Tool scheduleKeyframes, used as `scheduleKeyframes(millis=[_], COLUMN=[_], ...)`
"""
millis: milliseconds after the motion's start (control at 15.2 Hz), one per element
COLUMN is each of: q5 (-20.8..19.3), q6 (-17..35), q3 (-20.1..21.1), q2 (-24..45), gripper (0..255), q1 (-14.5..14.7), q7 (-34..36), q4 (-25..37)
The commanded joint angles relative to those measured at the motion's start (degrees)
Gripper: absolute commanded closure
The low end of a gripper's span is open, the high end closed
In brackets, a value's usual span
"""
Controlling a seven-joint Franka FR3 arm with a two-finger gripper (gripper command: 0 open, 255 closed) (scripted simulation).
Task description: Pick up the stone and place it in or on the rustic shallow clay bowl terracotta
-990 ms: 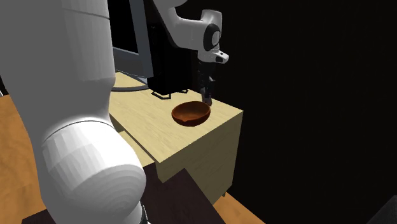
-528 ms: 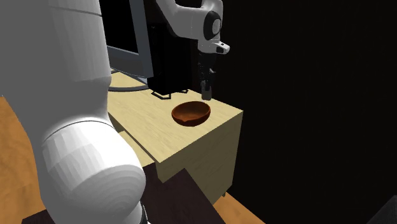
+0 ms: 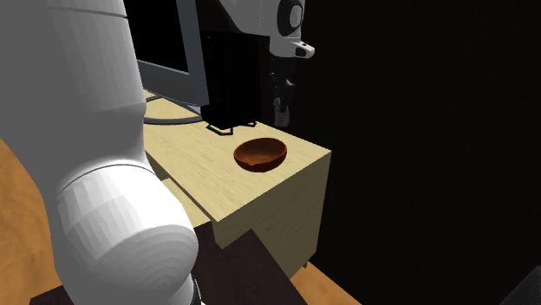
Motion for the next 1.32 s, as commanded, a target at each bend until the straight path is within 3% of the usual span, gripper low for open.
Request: scheduleKeyframes(millis=[0, 660, 1254], q5=[1.1, 10.8, 11.3], q6=[-0.2, -1.8, 5.8], q3=[0.0, -2.2, -1.0], q2=[-2.4, -27.3, -24.4], gripper=[255, 255, 255], q1=[-0.1, 2.2, 2.4], q7=[-0.5, -6.2, -6.7], q4=[-2.1, -24.8, -29.6])
